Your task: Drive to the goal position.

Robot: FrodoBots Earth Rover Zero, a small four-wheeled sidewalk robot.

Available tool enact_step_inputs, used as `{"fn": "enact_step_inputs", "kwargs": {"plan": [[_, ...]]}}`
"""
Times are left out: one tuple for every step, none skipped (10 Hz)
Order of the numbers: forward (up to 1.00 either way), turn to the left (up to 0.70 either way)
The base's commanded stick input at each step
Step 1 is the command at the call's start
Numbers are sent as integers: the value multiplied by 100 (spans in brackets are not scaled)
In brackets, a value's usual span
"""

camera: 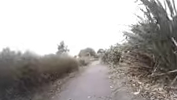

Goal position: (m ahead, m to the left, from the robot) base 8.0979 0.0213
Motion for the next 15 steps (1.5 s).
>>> {"fn": "enact_step_inputs", "kwargs": {"plan": [[85,0],[85,0],[85,0],[85,0],[85,0],[85,0],[85,0],[85,0],[85,0],[85,0],[85,0],[85,0],[85,0],[85,0],[85,0]]}}
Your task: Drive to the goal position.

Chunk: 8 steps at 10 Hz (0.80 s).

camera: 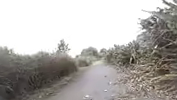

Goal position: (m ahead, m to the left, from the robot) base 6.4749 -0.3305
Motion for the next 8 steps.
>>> {"fn": "enact_step_inputs", "kwargs": {"plan": [[85,0],[85,0],[85,0],[85,0],[85,0],[85,0],[85,0],[85,0]]}}
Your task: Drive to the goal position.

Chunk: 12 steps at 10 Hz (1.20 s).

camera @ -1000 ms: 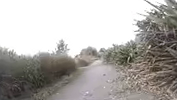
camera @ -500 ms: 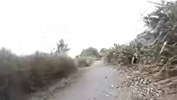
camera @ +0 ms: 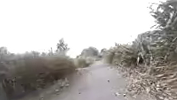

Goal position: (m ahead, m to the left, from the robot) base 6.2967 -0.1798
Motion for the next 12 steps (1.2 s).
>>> {"fn": "enact_step_inputs", "kwargs": {"plan": [[85,0],[85,0],[85,0],[85,0],[85,0],[85,0],[85,0],[85,0],[85,0],[85,0],[85,0],[85,0]]}}
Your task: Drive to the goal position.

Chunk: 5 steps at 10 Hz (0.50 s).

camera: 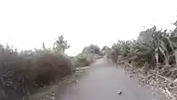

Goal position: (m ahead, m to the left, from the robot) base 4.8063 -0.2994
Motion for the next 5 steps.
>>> {"fn": "enact_step_inputs", "kwargs": {"plan": [[85,0],[85,0],[85,0],[85,0],[85,0]]}}
